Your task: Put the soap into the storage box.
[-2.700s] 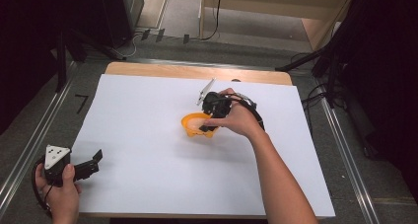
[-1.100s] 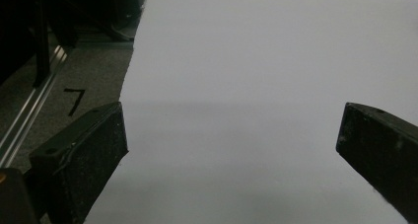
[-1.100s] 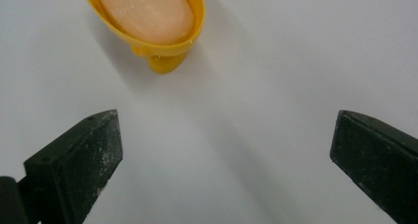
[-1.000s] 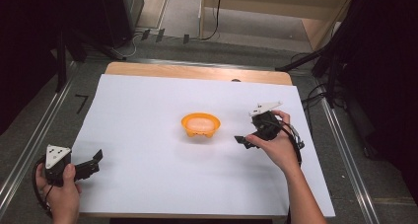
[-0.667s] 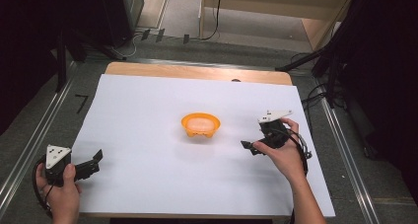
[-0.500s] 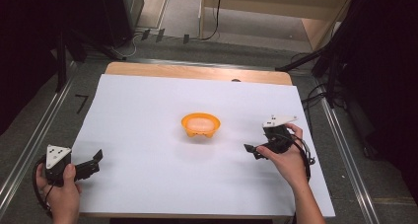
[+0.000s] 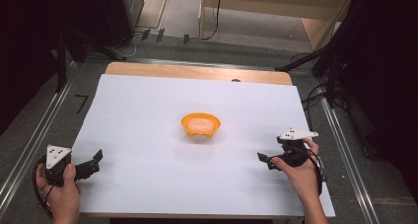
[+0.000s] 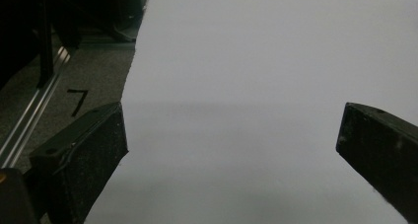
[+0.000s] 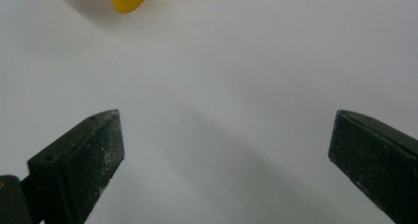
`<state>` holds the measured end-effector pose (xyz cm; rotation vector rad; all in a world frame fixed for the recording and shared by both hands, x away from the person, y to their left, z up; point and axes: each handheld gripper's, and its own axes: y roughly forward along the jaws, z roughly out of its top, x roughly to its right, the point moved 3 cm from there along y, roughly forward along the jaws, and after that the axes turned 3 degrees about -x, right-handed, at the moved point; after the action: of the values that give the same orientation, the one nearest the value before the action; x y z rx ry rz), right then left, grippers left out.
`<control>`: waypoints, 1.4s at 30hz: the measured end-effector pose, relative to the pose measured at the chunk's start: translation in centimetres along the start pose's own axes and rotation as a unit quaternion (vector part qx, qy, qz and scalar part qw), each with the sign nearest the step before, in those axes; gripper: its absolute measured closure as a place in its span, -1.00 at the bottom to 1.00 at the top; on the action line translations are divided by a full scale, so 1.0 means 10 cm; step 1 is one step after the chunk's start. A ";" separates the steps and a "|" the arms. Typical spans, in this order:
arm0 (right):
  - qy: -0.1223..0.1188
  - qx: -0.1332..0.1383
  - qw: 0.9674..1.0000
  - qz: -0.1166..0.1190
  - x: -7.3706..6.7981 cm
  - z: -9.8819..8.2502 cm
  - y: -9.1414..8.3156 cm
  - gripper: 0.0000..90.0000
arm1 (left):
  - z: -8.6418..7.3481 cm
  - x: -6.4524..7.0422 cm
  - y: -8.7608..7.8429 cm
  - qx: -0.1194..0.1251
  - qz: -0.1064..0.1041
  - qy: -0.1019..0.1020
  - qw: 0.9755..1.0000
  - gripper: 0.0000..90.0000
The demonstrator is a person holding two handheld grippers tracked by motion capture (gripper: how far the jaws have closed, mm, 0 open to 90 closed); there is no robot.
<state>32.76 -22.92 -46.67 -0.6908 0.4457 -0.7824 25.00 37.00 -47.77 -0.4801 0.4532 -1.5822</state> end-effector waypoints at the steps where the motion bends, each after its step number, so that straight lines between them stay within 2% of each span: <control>1: 0.004 0.002 1.000 0.000 0.01 -0.02 -0.01 -0.99 | 0.00 0.00 0.00 0.001 0.000 0.000 1.000 -1.00; 7: 0.009 0.009 1.000 -0.010 0.06 -0.20 -0.10 -0.99 | 0.00 0.00 0.00 0.001 -0.001 -0.001 1.000 -1.00; 16: 0.042 0.021 0.999 -0.025 0.17 -0.47 -0.25 -0.99 | 0.00 0.00 -0.01 0.003 0.001 -0.001 1.000 -1.00; 32: 0.071 0.047 0.995 -0.055 0.32 -0.78 -0.56 -0.99 | 0.00 0.00 -0.01 0.005 0.004 0.001 1.000 -1.00; 42: 0.093 0.052 0.992 -0.067 0.41 -1.00 -0.72 -0.99 | 0.00 0.00 -0.01 0.006 0.006 0.001 1.000 -1.00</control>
<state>25.85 -33.70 -49.01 -0.5576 0.5270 -0.9956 24.90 36.96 -47.73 -0.4659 0.4484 -1.5735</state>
